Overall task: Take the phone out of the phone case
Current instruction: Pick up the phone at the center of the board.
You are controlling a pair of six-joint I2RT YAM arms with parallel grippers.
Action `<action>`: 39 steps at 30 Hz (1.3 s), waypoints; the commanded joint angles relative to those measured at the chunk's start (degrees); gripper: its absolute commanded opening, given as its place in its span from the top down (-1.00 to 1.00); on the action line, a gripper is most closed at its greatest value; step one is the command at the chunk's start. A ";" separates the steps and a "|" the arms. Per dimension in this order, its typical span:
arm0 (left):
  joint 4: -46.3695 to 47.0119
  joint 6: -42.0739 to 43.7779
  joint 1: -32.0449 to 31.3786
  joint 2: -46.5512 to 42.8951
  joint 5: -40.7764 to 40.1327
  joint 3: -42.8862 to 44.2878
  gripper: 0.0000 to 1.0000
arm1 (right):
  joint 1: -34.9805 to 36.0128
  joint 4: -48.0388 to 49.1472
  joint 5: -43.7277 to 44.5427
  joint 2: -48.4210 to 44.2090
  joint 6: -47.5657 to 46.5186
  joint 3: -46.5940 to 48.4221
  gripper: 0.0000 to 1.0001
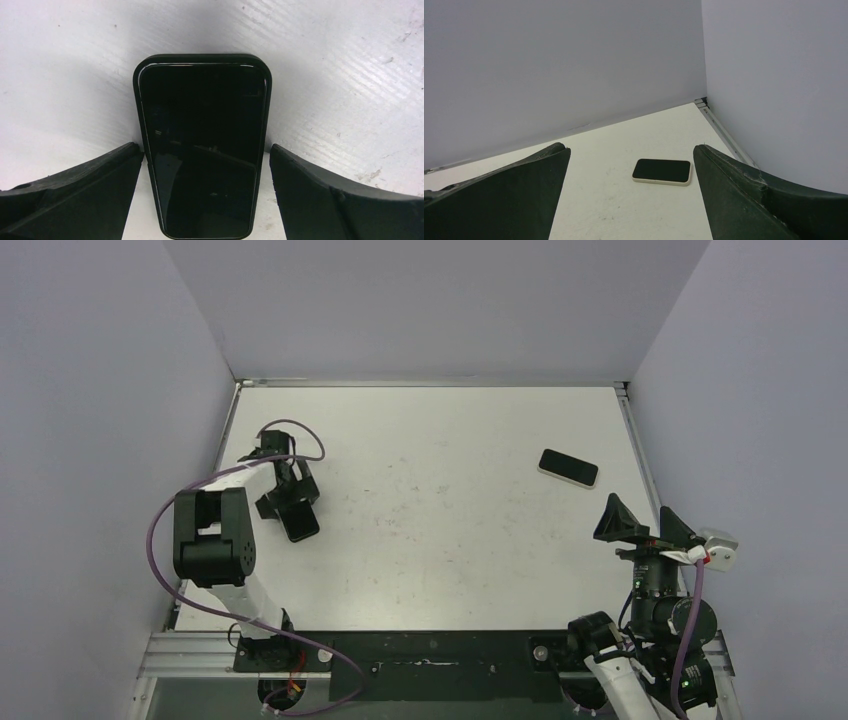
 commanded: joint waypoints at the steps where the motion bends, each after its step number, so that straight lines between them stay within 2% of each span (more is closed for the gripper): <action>1: -0.26 0.66 -0.07 1.68 2.10 1.47 -0.95 | 0.53 1.46 -0.51 0.06 -0.70 -0.05 -1.00; 5: 0.25 0.66 -0.20 1.72 3.56 1.04 -0.93 | 0.57 1.51 -0.52 -0.12 -0.74 -0.13 -1.00; 12: -0.59 1.23 -1.32 2.85 4.15 1.11 -0.70 | 0.62 1.62 -0.90 0.16 -0.75 -0.23 -1.00; 17: -0.03 1.16 -1.47 2.64 6.65 0.69 -0.26 | 1.33 1.49 -3.05 2.13 -0.75 0.05 -1.00; 21: 0.15 0.49 -4.24 1.16 9.86 0.08 0.09 | 2.68 1.01 -7.25 5.20 -0.27 0.83 -1.00; 27: 2.70 -2.65 -7.44 -4.75 15.85 -2.87 0.52 | 4.38 -2.90 -12.30 14.81 2.18 4.77 -1.00; 35: 9.53 -8.08 -13.83 -10.21 20.86 -8.26 0.93 | 4.35 -6.69 -23.04 24.61 9.32 6.78 -1.00; 39: 14.67 -11.30 -16.85 -12.20 23.22 -12.26 1.00 | 4.35 -5.97 -30.94 28.94 14.34 4.89 -1.00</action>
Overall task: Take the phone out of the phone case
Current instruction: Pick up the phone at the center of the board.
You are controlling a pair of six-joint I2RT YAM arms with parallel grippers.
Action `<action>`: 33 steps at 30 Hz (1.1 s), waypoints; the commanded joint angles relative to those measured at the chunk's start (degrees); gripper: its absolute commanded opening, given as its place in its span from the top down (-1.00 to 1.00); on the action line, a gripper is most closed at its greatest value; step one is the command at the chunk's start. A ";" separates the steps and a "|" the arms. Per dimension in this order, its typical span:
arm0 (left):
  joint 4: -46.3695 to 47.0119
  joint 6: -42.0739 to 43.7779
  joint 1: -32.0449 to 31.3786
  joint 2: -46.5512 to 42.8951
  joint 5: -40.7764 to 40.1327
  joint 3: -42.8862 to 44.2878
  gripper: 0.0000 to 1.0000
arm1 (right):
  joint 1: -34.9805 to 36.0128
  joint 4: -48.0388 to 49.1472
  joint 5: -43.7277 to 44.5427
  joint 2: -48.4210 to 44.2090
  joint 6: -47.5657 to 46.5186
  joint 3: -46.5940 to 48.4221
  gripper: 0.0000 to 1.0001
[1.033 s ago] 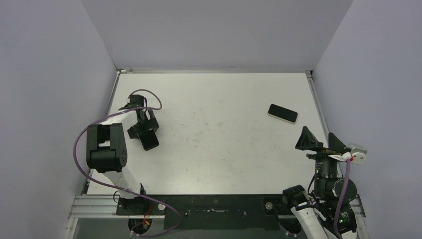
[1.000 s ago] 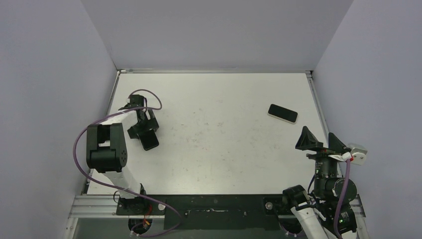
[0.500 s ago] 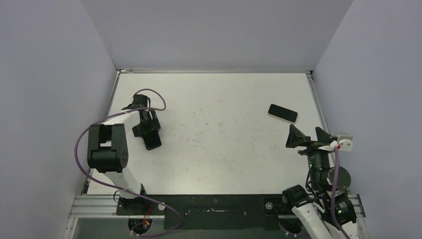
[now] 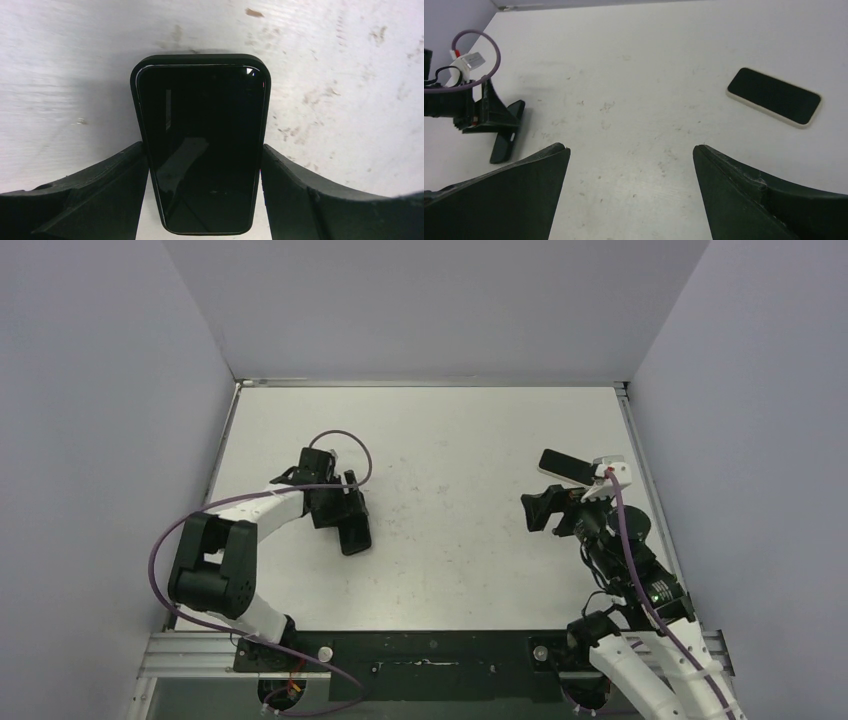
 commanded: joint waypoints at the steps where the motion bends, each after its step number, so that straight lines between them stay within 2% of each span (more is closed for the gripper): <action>1: 9.05 -6.05 -3.33 -4.02 5.75 -3.73 1.00 | 0.28 1.42 -11.39 4.26 7.71 -0.46 -1.00; 6: 19.77 -12.47 -8.78 -7.02 9.67 -8.73 1.00 | 0.42 9.82 -20.38 7.25 15.14 -6.28 -1.00; 11: 25.04 -14.68 -12.05 -9.66 10.00 -9.88 1.00 | 2.96 19.45 -22.93 10.70 22.42 -11.42 -1.00; 20: 34.67 -20.48 -14.25 -14.15 13.83 -15.06 1.00 | 13.23 34.22 -16.61 19.09 28.77 -17.06 -1.00; 26: 39.57 -25.19 -15.47 -16.55 14.62 -17.45 1.00 | 22.64 43.47 -11.79 29.67 28.53 -15.70 -1.00; 29: 41.88 -27.18 -16.20 -17.78 14.53 -18.27 1.00 | 26.32 45.70 -6.35 34.31 27.69 -14.38 -1.00; 33: 43.15 -28.27 -17.53 -19.41 12.73 -19.28 1.00 | 28.26 49.56 -3.29 39.08 28.12 -13.45 -0.94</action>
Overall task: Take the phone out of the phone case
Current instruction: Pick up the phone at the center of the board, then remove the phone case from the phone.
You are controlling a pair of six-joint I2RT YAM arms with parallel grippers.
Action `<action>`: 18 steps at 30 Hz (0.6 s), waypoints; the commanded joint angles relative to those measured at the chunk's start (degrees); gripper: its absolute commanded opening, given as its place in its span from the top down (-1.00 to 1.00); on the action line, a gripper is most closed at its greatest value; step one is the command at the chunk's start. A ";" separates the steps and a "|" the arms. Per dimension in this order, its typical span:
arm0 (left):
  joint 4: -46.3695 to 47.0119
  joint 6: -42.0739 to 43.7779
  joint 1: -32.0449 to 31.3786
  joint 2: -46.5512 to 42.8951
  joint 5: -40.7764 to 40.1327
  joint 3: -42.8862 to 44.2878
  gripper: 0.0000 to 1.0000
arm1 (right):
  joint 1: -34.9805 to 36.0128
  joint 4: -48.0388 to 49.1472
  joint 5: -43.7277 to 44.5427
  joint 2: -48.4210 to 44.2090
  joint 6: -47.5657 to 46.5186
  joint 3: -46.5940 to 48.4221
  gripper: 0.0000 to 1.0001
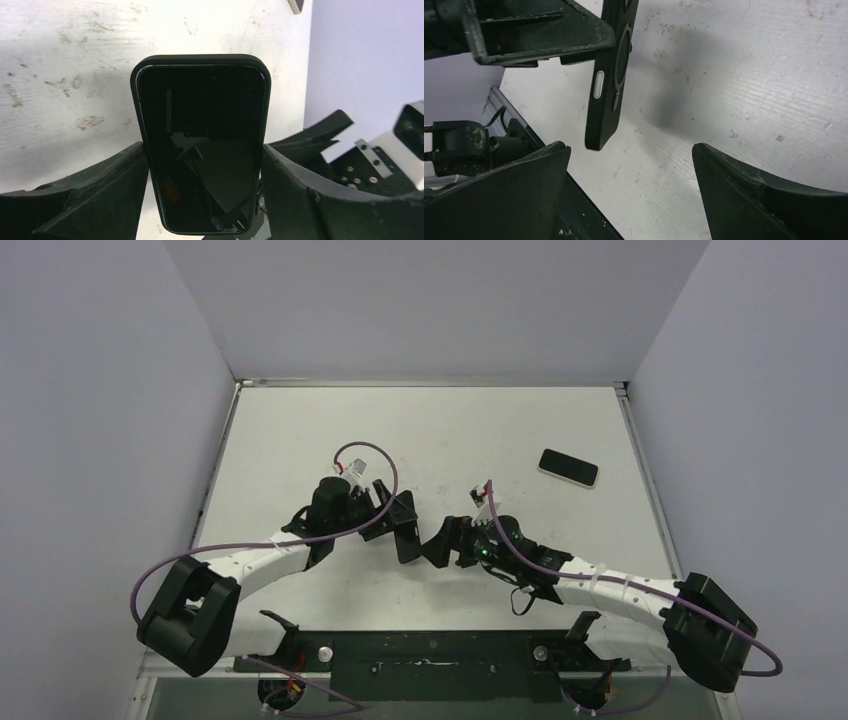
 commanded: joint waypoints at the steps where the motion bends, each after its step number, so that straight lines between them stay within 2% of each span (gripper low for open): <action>1: 8.64 -3.38 -1.42 -3.83 -0.04 -0.06 1.00 | 1.72 9.43 6.58 4.06 -0.06 3.94 -0.91; 7: 9.13 -3.58 -3.29 -5.34 -4.09 -0.81 1.00 | 6.28 10.79 13.92 8.64 -1.09 6.59 -0.72; 13: 9.39 -2.77 -6.03 -5.37 -7.90 -0.69 1.00 | 8.87 11.57 17.83 13.09 -1.76 8.97 -0.44; 15: 9.81 -2.56 -6.68 -5.44 -8.33 -0.81 1.00 | 9.35 12.66 18.05 13.73 -2.22 8.93 -0.32; 18: 9.30 -1.58 -7.04 -5.90 -9.27 -0.98 1.00 | 9.51 13.30 17.88 14.00 -2.53 8.69 0.01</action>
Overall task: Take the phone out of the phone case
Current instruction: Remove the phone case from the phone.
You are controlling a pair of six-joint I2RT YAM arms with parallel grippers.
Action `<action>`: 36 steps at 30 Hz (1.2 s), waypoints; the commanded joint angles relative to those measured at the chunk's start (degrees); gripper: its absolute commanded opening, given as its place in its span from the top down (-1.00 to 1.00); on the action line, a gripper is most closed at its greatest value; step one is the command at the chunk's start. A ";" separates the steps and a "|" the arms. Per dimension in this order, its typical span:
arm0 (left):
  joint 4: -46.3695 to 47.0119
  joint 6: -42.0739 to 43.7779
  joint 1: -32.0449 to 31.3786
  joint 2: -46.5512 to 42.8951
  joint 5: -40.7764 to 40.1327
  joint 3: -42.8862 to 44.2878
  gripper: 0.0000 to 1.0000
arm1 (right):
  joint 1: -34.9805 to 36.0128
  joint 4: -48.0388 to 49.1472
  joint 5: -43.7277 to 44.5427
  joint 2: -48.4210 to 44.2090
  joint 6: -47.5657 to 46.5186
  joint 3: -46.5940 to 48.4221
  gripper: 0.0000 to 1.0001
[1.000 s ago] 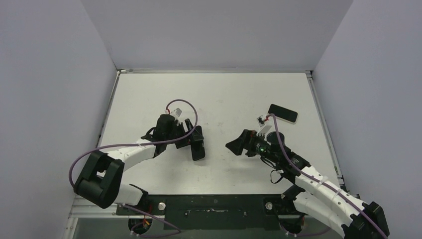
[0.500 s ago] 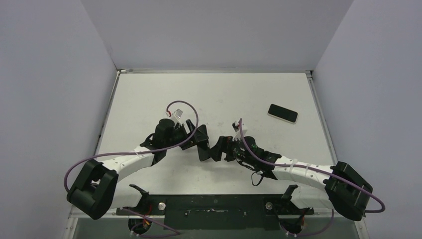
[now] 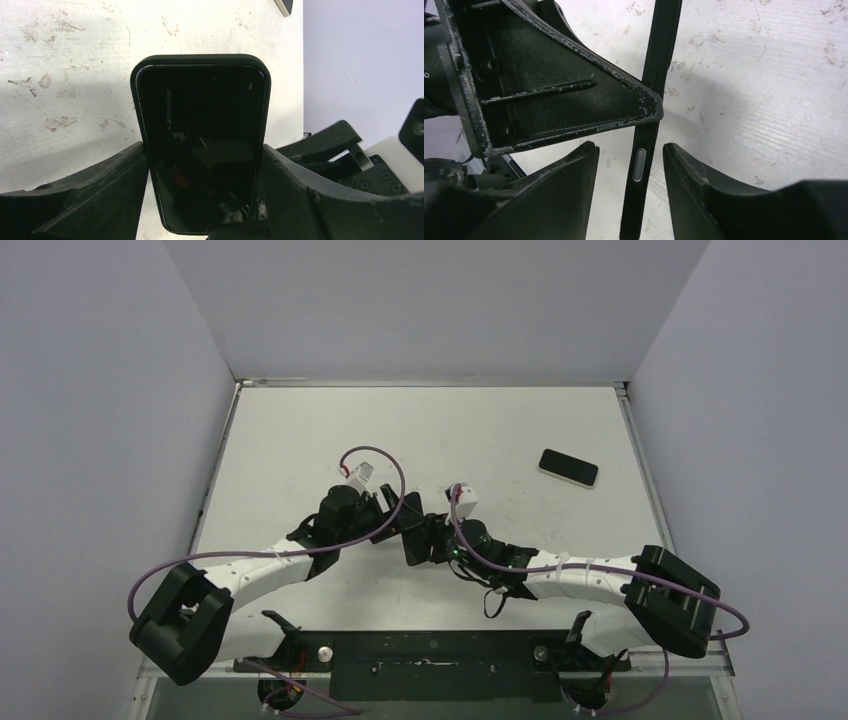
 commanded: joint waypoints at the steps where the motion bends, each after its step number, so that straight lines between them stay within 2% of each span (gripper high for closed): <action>1: 5.98 0.86 -0.69 -2.91 -2.46 0.58 1.00 | 0.48 5.18 2.68 -0.03 -1.27 1.61 0.11; 6: 5.19 5.03 -0.64 -4.22 -1.88 1.17 1.00 | 0.38 7.32 1.70 -1.65 -2.51 0.06 0.72; 7: 5.15 5.83 -0.64 -4.54 -1.95 1.24 0.94 | 0.29 8.04 1.33 -2.20 -2.83 -0.31 0.83; 9: 4.63 7.27 -0.55 -5.33 -2.38 1.69 0.63 | -0.10 9.18 0.26 -3.27 -3.42 -0.91 1.00; 11: 4.20 8.62 -0.55 -6.21 -3.00 2.15 0.24 | -0.80 10.69 -1.31 -4.30 -4.22 -1.50 1.00; 12: 4.16 9.45 -0.55 -6.62 -3.14 2.34 -0.01 | -1.28 11.17 -2.26 -4.87 -4.59 -1.80 1.00; 13: 4.07 10.18 -0.46 -7.09 -3.29 2.58 -0.16 | -1.90 11.55 -3.65 -5.41 -4.94 -2.08 1.00; 20: 3.59 15.52 0.43 -12.77 -4.55 2.55 -0.76 | -10.82 18.34 -15.45 -10.55 -3.34 -7.08 1.00; 25: 9.02 16.17 0.59 -16.61 -3.56 -1.61 -0.93 | -15.68 19.34 -21.91 -15.23 -4.43 -9.07 1.00; 29: 14.19 15.42 0.69 -16.17 0.27 -3.50 -0.94 | -19.85 20.27 -29.48 -18.22 -4.56 -10.06 1.00; 32: 17.48 14.03 0.68 -14.58 4.76 -3.68 -0.94 | -23.98 24.70 -37.80 -19.03 -2.08 -11.11 1.00; 36: 26.69 11.29 0.68 -12.69 11.24 -4.86 -0.93 | -27.34 29.20 -44.66 -19.61 1.32 -11.31 1.00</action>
